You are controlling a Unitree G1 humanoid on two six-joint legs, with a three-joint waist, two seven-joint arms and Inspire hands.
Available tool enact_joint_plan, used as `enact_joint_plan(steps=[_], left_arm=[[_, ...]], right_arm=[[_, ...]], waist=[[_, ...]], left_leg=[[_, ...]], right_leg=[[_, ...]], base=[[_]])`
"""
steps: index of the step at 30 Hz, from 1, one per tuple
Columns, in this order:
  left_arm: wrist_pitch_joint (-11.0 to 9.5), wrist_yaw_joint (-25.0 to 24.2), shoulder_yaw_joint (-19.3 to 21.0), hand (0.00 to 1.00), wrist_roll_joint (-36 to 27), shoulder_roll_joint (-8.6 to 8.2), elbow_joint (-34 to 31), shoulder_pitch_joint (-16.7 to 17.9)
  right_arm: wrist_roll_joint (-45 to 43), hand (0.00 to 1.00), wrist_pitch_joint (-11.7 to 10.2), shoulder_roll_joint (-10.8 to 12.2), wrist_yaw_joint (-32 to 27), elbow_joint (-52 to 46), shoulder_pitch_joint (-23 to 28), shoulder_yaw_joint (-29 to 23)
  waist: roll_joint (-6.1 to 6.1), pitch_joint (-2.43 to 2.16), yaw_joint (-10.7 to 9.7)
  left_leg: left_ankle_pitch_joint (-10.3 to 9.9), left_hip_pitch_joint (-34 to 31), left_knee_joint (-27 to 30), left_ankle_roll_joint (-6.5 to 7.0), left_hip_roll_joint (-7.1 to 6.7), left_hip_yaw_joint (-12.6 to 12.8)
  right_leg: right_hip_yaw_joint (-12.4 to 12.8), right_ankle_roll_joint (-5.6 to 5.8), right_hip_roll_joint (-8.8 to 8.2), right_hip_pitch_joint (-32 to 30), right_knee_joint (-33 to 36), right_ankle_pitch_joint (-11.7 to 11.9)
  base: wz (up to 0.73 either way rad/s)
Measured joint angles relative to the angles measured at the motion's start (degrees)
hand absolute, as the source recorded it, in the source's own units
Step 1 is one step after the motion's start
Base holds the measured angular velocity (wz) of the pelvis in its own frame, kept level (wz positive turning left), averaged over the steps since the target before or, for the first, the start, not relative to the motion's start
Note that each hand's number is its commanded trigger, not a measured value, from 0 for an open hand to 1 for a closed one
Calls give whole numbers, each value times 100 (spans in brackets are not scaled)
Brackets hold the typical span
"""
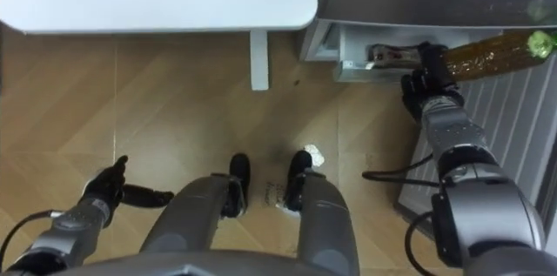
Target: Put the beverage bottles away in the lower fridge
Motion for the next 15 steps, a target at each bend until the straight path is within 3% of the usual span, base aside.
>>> enact_joint_plan(steps=[9,15], left_arm=[[33,109,-482,0,-239,-7,-45,-245],[127,105,-496,0,-241,-11,-75,-288]], right_arm=[[17,100,6,2,-5,-1,-129,51],[39,100,13,6,-2,1,-129,65]], waist=[[31,4,139],[58,6,269]], left_leg=[[35,-309,37,-18,28,-121],[37,-313,-15,-15,38,-125]], right_leg=[[-208,-59,-5,-176,-110,83],[-283,-53,-5,-156,-191,87]], base=[[5],[1]])
